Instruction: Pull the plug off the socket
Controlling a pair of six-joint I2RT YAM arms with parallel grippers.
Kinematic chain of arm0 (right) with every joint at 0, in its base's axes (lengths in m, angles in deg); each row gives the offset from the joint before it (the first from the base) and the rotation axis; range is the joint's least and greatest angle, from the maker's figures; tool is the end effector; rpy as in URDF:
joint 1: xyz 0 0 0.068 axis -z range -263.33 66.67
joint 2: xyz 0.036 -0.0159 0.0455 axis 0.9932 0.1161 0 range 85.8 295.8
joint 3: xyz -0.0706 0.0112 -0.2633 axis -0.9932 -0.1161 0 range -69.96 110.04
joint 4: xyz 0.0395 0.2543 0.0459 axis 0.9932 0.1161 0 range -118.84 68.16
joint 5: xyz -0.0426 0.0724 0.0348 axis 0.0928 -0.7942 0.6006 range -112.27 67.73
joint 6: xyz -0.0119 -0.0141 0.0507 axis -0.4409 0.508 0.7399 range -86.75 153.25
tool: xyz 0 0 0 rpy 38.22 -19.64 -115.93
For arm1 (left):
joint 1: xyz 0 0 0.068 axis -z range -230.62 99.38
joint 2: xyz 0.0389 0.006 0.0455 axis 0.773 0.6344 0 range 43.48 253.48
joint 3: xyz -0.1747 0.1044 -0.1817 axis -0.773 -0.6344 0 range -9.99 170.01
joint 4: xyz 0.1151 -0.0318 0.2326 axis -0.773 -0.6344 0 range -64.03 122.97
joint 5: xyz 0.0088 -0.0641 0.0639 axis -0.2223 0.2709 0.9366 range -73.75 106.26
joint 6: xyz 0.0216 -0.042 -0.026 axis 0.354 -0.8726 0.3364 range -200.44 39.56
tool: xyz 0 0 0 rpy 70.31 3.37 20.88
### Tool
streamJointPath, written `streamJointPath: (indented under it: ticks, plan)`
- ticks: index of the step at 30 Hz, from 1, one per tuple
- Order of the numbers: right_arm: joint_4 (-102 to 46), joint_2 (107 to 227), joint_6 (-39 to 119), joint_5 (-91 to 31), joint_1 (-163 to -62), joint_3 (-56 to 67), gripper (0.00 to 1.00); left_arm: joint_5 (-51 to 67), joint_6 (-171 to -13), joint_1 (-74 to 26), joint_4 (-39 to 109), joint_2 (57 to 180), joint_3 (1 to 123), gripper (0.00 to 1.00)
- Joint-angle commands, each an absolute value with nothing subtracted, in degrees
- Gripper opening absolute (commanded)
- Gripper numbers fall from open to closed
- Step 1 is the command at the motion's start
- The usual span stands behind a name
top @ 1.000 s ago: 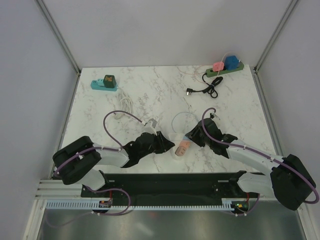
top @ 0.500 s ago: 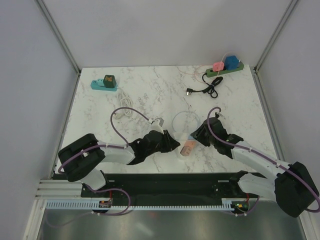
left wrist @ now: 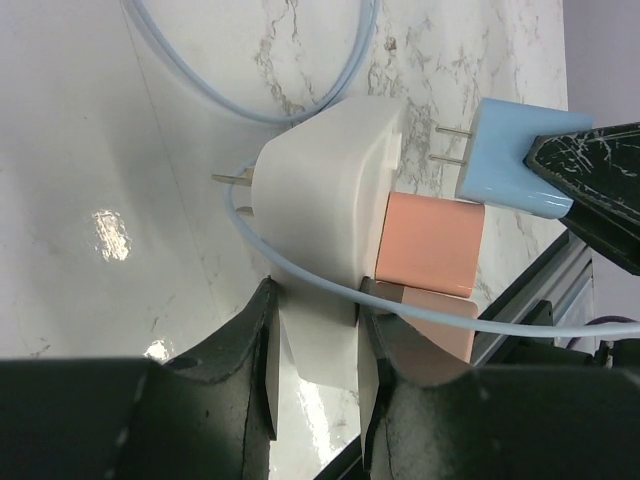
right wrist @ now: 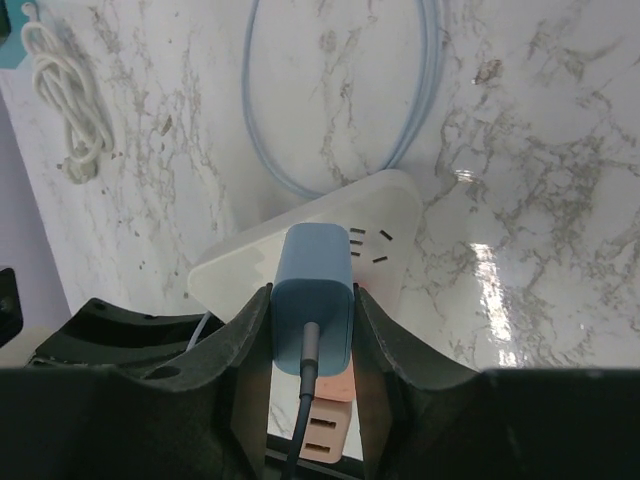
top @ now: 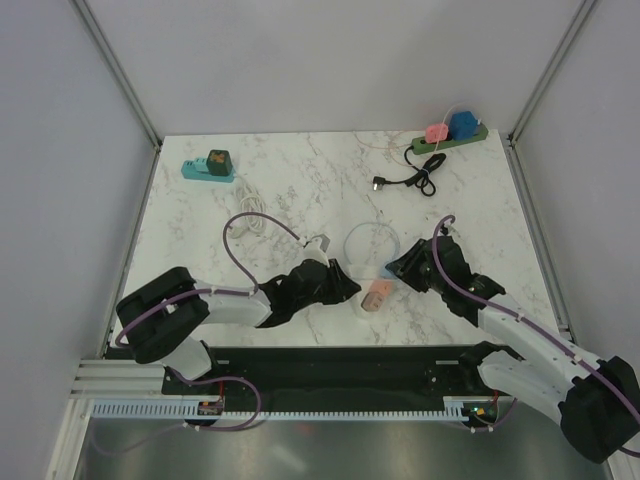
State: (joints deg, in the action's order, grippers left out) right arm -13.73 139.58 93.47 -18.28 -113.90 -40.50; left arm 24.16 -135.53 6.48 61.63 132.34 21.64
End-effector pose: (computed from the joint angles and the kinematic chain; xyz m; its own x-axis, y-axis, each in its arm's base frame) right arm 0.1704 0.0978 0.2107 -0.6719 0.6088 -0.4219 0.2458 0.7206 0.6484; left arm 0.1637 -0.2440 0.1517 -0.7768 -0.2945 -0.5566 0.2256 0.6950 -0.6827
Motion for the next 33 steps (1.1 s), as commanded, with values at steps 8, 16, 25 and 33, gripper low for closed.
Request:
streamJointPath:
  ticks: [8,16,25,33]
  plan:
    - [-6.1,137.9,88.2,-16.7,-113.1,-33.1,0.00,29.2,-132.0,5.0,50.7,136.3,23.2,0.02]
    - [-11.4,145.9,89.2,-26.9,-109.0,-21.0,0.00,21.7,-126.9,5.1,57.3,137.4,22.4,0.02]
    - [-12.0,165.3,92.0,-26.5,-109.7,4.8,0.00,11.7,-122.5,5.0,69.2,137.9,19.2,0.02]
    - [-4.6,173.4,83.6,-18.4,-98.7,12.1,0.00,12.1,-122.5,5.0,73.9,135.8,15.5,0.02]
